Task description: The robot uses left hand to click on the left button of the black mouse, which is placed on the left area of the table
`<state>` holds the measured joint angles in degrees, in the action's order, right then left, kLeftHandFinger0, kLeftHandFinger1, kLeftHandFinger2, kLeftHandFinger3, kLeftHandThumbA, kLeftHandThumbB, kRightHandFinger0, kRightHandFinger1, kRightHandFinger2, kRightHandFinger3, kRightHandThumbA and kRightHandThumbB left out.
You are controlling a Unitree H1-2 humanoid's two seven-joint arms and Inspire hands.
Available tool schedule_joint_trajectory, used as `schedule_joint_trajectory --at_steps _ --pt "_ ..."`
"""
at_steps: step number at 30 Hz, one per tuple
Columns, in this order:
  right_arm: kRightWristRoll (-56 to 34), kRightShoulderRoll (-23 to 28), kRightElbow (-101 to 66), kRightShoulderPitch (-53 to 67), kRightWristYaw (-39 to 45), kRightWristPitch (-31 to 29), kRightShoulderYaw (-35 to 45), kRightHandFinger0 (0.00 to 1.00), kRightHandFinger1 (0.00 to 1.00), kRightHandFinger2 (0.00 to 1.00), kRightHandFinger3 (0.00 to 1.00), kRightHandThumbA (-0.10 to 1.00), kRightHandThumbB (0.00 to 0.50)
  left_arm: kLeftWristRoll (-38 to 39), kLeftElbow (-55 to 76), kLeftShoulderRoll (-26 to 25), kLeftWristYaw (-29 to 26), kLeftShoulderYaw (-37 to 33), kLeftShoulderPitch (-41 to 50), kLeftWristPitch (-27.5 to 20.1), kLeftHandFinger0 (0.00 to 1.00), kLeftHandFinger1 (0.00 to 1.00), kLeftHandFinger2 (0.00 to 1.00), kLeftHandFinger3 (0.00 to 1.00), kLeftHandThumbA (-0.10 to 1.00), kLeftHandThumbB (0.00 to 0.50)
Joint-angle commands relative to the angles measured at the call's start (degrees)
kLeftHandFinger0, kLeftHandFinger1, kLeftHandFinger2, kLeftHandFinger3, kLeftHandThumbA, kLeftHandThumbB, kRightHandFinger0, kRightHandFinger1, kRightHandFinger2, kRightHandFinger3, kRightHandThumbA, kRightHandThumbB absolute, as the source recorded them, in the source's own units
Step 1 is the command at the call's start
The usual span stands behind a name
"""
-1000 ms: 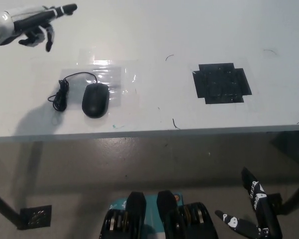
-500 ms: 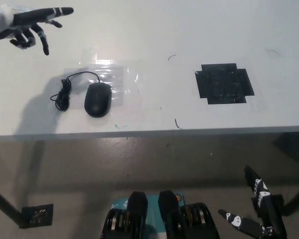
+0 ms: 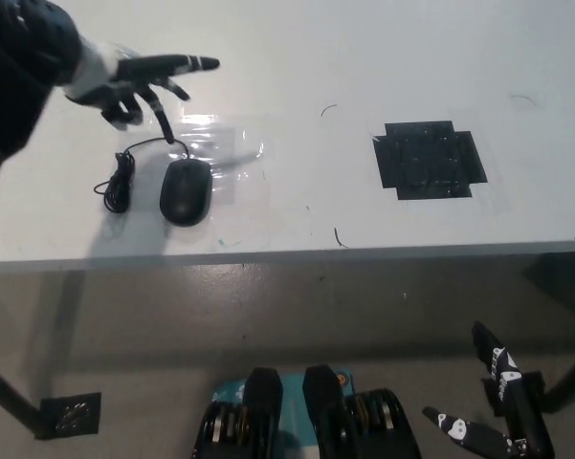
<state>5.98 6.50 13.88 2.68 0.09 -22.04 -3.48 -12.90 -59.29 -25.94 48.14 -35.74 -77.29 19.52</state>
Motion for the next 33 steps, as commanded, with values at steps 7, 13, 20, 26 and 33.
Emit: schedule_joint_trajectory --at_steps 7,13,20,26,33 --pt "0.6 0.8 -2.1 0.0 0.7 -1.0 -0.1 1.0 1.0 1.0 1.0 1.0 0.124 -6.0 -10.2 2.0 -2.6 -0.2 -4.8 -6.1 0.0 0.03 0.46 1.0 1.0 0.479" --pt "0.3 0.8 -2.2 0.0 0.9 -0.8 -0.1 1.0 1.0 1.0 1.0 1.0 0.118 -7.5 -13.9 2.0 -3.0 0.3 -6.2 -6.9 0.0 0.06 0.5 1.0 1.0 0.496" --pt "1.1 1.1 -2.1 -0.4 0.6 -0.9 -0.1 1.0 1.0 1.0 1.0 1.0 0.119 -9.3 -15.2 2.0 -2.5 0.1 -8.1 -10.2 0.0 0.1 0.48 1.0 1.0 0.487" --pt "1.0 0.9 -2.1 -0.3 0.6 -0.9 -0.2 1.0 1.0 1.0 1.0 1.0 0.127 -9.2 -15.2 3.0 -2.3 1.4 -8.8 -8.7 0.0 0.05 0.46 1.0 1.0 0.5" --pt "0.8 1.4 -3.2 0.2 1.0 -0.6 -0.1 1.0 1.0 1.0 1.0 1.0 0.121 -10.7 -15.2 4.1 -1.8 1.1 -9.2 -8.8 0.0 0.05 0.49 1.0 1.0 0.468"
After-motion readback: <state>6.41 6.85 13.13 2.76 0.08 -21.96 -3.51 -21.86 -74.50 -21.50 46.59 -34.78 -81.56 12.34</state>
